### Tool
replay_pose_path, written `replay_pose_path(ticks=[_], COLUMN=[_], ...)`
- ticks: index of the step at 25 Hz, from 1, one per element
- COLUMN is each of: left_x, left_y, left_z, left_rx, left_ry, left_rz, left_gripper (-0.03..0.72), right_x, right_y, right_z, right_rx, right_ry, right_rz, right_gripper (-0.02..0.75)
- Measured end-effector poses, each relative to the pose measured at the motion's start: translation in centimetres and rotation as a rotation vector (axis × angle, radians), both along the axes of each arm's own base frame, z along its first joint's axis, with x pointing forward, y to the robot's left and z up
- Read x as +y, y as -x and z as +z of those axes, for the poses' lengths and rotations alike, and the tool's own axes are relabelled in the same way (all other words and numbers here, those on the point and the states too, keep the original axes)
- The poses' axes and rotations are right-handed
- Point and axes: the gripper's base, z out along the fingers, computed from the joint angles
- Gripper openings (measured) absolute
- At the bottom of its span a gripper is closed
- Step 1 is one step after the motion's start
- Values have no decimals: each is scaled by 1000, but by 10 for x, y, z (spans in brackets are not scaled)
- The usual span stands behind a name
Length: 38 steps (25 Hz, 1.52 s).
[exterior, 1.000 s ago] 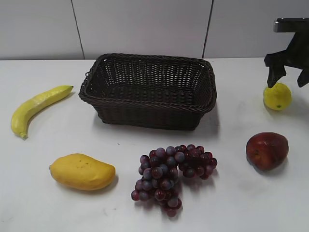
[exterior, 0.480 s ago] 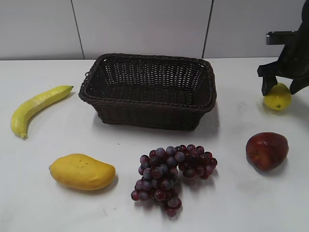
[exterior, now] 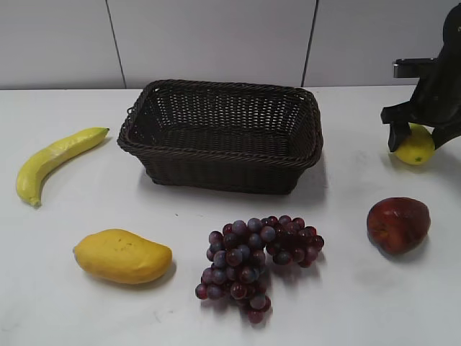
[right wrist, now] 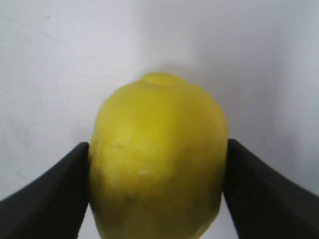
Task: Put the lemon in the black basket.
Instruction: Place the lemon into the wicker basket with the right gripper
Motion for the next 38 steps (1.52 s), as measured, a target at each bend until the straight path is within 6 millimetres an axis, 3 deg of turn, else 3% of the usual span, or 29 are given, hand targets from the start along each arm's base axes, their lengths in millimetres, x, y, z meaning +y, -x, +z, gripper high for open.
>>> replay_pose_path(ticks=[12,16,22,29,34,38], left_x=[0,0,0,0,0,0], left_y=[0,0,0,0,0,0], left_z=[0,0,0,0,0,0], left_rx=[0,0,0,0,0,0], left_ry=[0,0,0,0,0,0], left_rz=[0,0,0,0,0,0], left_gripper=[237,237,237,237,237,237], right_x=[0,0,0,5,28,58], right_y=[1,4,10,27,41,48], right_z=[0,9,45,104,142,153], right_rx=[13,19,-32,-110,-198,-225], right_ry=[1,1,2,6,2,-6], right_rz=[0,1,3,17,72,146], right_gripper=[558,558,555,555,555,555])
